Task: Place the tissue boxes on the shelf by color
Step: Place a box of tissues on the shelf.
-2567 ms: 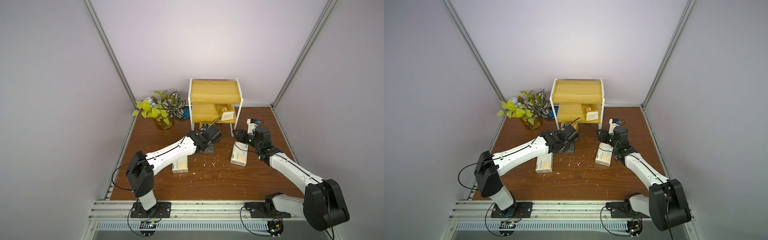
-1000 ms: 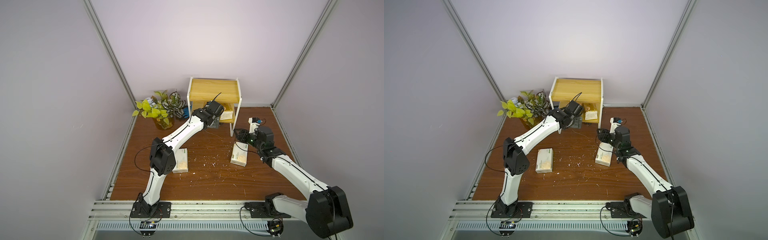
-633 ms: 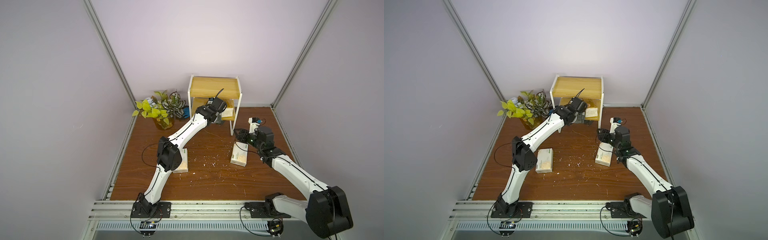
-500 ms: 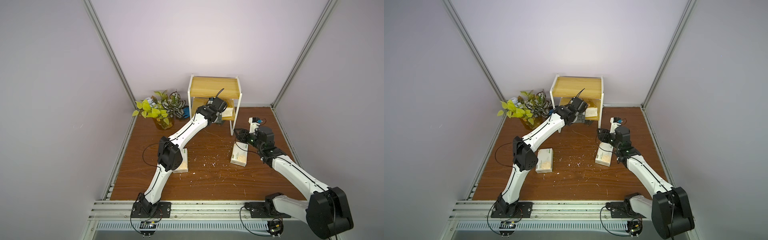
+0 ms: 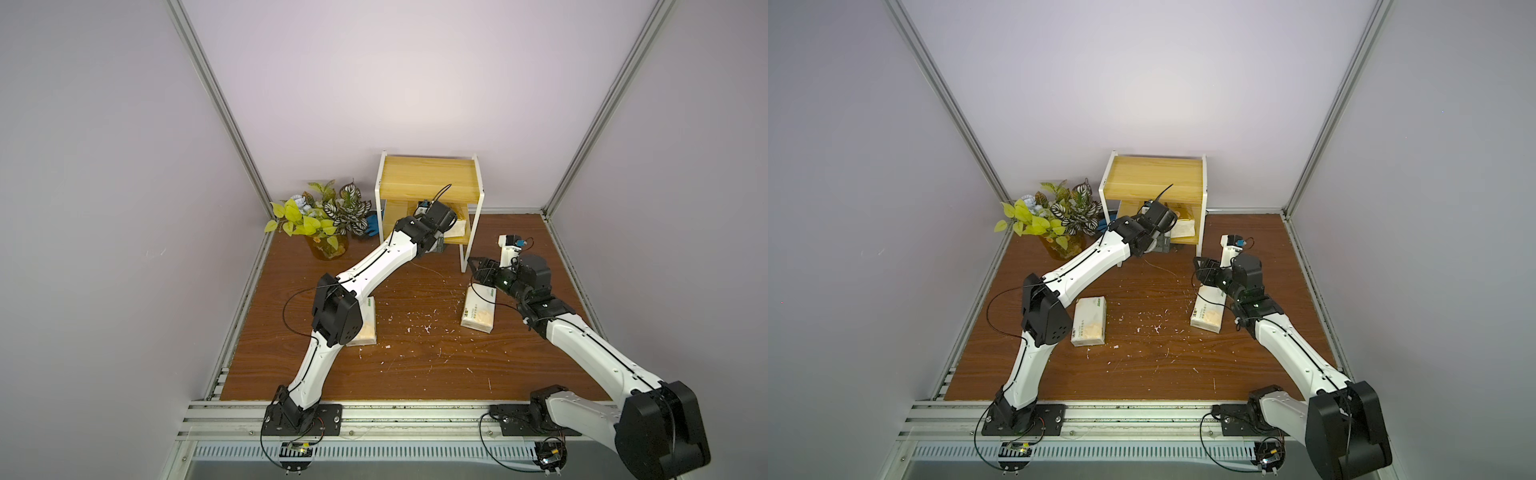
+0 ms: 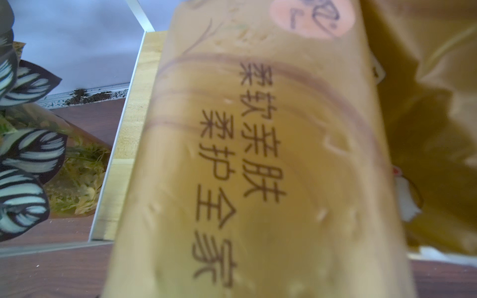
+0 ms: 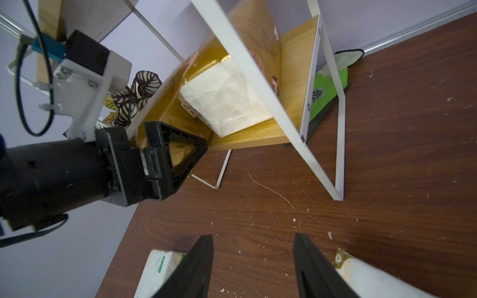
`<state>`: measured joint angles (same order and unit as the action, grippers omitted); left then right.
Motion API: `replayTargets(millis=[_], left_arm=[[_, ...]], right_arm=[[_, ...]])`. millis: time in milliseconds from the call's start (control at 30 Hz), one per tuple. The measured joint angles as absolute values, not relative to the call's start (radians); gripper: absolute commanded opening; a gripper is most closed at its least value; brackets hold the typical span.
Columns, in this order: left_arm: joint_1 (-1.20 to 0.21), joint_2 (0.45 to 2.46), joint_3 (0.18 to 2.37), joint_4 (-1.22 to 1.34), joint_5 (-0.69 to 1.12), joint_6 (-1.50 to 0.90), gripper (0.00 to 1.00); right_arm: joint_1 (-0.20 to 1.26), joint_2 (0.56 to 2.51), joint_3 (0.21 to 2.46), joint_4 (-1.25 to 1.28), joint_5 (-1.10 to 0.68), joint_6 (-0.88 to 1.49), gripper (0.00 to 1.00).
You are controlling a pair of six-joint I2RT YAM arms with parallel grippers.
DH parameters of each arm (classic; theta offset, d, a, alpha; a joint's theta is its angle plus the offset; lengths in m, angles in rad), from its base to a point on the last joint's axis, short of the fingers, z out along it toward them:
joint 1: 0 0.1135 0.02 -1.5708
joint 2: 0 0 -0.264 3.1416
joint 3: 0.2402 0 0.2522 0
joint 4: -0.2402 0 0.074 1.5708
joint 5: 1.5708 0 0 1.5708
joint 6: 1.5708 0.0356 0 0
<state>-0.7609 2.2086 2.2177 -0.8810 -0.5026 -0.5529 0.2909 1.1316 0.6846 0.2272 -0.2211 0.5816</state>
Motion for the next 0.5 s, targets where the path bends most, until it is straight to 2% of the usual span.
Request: replayTargets(millis=[300,500], left_arm=[[-0.793,2.16,2.118,-0.838,-0.554,-0.535,1.0],[-0.795,2.134,2.066,-0.799,-0.562,-0.511,1.0]], right_arm=[[0.298,1.118,0.655,0.229,-0.233,0.562,0.7],[0.3,1.114,0.656,0.227,-0.233,0.552,0.72]])
